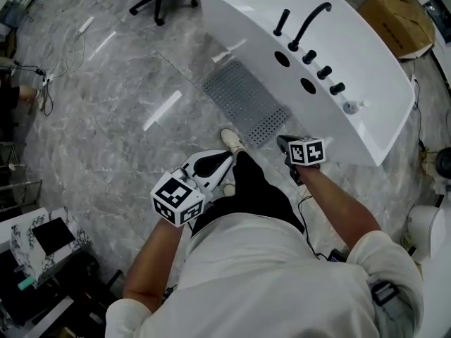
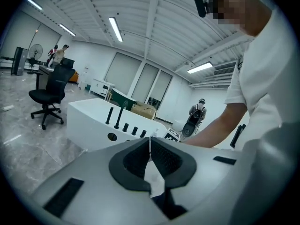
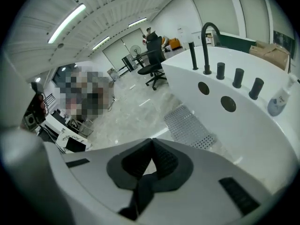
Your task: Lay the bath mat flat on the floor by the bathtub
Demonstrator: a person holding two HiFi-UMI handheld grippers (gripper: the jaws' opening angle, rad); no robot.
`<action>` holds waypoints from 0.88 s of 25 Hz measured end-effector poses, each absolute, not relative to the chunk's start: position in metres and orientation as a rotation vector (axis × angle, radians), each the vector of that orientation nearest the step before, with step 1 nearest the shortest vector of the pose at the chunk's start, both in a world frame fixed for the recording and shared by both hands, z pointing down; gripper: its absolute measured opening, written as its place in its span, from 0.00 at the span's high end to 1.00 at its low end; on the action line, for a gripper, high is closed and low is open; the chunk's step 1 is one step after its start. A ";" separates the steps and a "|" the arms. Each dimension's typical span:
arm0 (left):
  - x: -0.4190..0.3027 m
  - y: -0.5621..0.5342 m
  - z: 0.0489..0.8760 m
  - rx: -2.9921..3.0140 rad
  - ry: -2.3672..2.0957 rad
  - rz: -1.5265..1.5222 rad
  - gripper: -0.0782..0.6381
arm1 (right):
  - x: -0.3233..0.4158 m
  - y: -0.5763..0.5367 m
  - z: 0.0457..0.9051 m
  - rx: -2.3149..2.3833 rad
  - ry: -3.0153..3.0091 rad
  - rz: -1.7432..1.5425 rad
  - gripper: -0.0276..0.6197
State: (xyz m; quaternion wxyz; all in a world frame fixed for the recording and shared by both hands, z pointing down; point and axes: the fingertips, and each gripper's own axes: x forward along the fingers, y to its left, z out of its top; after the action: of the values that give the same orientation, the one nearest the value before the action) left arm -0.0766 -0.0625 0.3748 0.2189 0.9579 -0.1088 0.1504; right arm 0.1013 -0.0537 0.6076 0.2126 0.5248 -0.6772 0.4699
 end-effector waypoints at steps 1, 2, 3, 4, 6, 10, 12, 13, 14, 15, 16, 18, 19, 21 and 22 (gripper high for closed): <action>-0.082 -0.056 0.371 2.655 -0.314 0.412 0.86 | 0.098 -0.047 0.597 1.457 -1.894 1.294 0.94; -0.086 -0.050 0.366 2.658 -0.328 0.410 0.86 | 0.094 -0.040 0.585 1.456 -1.907 1.287 0.94; -0.091 -0.045 0.362 2.660 -0.343 0.410 0.86 | 0.091 -0.034 0.574 1.452 -1.920 1.281 0.94; -0.094 -0.040 0.358 2.659 -0.356 0.410 0.86 | 0.088 -0.028 0.564 1.444 -1.934 1.277 0.94; -0.101 -0.029 0.353 2.648 -0.379 0.411 0.86 | 0.080 -0.013 0.549 1.411 -1.970 1.288 0.94; -0.113 -0.010 0.348 2.621 -0.430 0.414 0.86 | 0.069 0.009 0.521 1.358 -2.009 1.237 0.94; -0.115 -0.002 0.346 2.612 -0.463 0.406 0.86 | 0.064 0.017 0.506 1.326 -2.035 1.193 0.94; -0.116 0.002 0.344 2.609 -0.480 0.398 0.86 | 0.061 0.020 0.499 1.309 -2.052 1.174 0.94; -0.117 0.005 0.343 2.605 -0.497 0.391 0.86 | 0.058 0.022 0.493 1.292 -2.072 1.154 0.94; -0.119 0.009 0.341 2.601 -0.514 0.386 0.86 | 0.055 0.024 0.486 1.276 -2.094 1.132 0.94; -0.120 0.013 0.340 2.597 -0.528 0.383 0.86 | 0.051 0.026 0.479 1.261 -2.116 1.109 0.94; -0.122 0.021 0.340 2.586 -0.545 0.383 0.86 | 0.046 0.029 0.465 1.235 -2.158 1.065 0.94; -0.121 0.026 0.340 2.578 -0.549 0.386 0.86 | 0.044 0.032 0.458 1.223 -2.178 1.048 0.94; -0.115 0.037 0.342 2.569 -0.552 0.395 0.86 | 0.043 0.041 0.445 1.197 -2.218 1.014 0.94; -0.110 0.042 0.342 2.567 -0.553 0.401 0.86 | 0.045 0.047 0.439 1.183 -2.236 0.994 0.94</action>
State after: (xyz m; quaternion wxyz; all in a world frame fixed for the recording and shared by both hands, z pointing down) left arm -0.1104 0.0423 0.3422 0.2402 0.9380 -0.2023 0.1465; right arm 0.0448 0.0470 0.4388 0.2103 0.4254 -0.8044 0.3574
